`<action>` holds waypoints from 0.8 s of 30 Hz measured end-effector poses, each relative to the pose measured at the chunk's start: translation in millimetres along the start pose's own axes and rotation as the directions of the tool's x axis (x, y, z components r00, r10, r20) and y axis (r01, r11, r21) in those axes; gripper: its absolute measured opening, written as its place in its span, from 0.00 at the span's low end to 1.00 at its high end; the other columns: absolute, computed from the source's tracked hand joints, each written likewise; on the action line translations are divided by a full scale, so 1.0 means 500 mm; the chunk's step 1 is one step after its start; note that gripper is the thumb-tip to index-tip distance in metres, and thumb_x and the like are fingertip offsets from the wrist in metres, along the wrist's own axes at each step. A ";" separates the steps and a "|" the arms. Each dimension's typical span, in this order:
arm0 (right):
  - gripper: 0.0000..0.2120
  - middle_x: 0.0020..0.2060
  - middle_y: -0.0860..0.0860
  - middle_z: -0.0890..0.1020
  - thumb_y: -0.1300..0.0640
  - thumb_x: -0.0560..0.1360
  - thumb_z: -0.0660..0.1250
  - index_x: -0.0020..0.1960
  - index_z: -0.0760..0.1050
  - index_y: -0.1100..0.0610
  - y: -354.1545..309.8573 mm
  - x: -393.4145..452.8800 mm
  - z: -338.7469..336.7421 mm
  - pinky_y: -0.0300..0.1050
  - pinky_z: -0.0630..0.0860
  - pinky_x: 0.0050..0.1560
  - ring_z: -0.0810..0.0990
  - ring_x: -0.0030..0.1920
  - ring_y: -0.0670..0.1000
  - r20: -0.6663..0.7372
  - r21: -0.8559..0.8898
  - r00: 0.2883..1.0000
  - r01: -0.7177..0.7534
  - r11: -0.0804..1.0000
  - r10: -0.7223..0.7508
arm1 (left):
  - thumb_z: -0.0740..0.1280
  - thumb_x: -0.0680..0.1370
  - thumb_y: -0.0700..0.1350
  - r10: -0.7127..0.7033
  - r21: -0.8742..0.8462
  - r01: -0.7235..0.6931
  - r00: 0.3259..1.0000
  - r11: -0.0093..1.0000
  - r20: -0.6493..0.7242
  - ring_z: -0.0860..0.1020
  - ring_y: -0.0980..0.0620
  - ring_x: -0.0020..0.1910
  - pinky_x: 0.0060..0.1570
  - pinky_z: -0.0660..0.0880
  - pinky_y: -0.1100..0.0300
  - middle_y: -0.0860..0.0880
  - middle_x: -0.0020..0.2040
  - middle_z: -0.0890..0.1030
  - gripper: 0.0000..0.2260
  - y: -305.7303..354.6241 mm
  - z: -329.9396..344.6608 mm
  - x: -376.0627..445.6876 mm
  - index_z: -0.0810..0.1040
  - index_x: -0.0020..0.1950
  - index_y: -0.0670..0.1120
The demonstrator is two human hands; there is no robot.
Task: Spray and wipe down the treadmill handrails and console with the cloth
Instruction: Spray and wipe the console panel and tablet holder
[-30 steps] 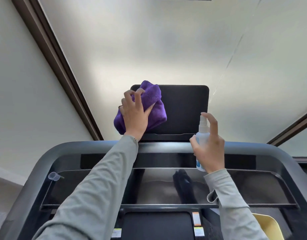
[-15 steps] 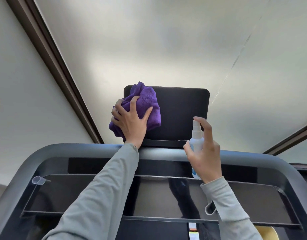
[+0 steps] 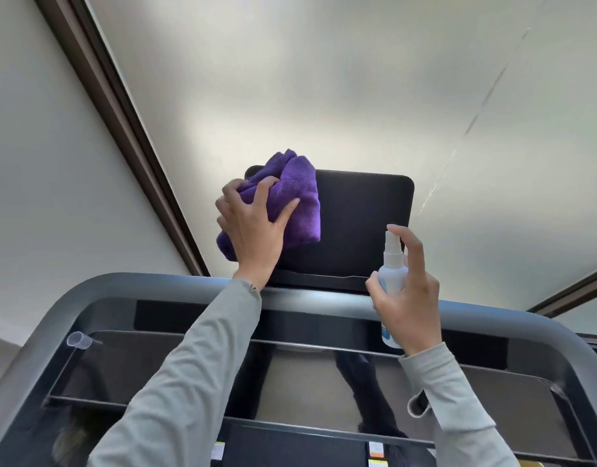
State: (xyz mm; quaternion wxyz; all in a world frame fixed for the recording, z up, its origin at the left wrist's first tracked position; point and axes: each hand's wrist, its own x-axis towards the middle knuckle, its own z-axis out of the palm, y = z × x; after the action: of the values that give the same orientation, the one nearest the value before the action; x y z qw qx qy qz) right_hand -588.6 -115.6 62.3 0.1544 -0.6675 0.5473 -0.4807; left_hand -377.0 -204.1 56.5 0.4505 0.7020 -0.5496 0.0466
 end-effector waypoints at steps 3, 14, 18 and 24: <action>0.35 0.36 0.55 0.77 0.73 0.67 0.68 0.67 0.64 0.47 -0.007 0.017 -0.003 0.38 0.69 0.31 0.67 0.25 0.52 -0.011 -0.016 1.000 0.014 1.000 -0.014 | 0.67 0.73 0.64 -0.077 0.037 0.074 0.992 0.997 0.103 0.64 0.39 0.65 0.57 0.68 0.43 0.44 0.66 0.66 0.22 0.022 0.034 0.036 0.75 0.63 0.56; 0.35 0.35 0.38 0.71 0.72 0.68 0.68 0.66 0.64 0.45 -0.011 0.008 0.030 0.37 0.70 0.35 0.65 0.27 0.47 -0.004 0.013 1.000 0.024 1.000 -0.024 | 0.71 0.72 0.61 -0.048 0.010 0.047 0.979 0.999 0.199 0.68 0.40 0.56 0.54 0.70 0.46 0.44 0.60 0.70 0.21 -0.071 0.001 -0.098 0.78 0.60 0.52; 0.35 0.37 0.32 0.69 0.72 0.67 0.68 0.66 0.64 0.45 -0.010 0.017 0.026 0.34 0.67 0.33 0.67 0.27 0.46 -0.010 0.006 0.999 0.042 0.999 -0.042 | 0.71 0.71 0.63 0.032 -0.022 -0.029 0.989 0.999 0.145 0.68 0.43 0.55 0.52 0.69 0.50 0.46 0.57 0.71 0.20 -0.055 -0.017 -0.047 0.79 0.56 0.54; 0.35 0.41 0.35 0.73 0.72 0.67 0.68 0.66 0.63 0.46 -0.003 0.023 0.027 0.34 0.67 0.31 0.65 0.26 0.47 -0.022 -0.022 0.999 0.036 0.999 -0.036 | 0.73 0.65 0.67 0.031 0.032 -0.035 0.990 0.999 0.138 0.66 0.41 0.59 0.51 0.65 0.50 0.45 0.61 0.70 0.25 -0.024 0.025 0.009 0.78 0.54 0.53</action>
State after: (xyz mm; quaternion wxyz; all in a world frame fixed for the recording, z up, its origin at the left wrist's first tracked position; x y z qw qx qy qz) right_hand -577.7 -129.7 62.3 0.1325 -0.6735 0.5421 -0.4847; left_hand -370.7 -215.8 44.7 0.3988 0.7019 -0.5900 0.0151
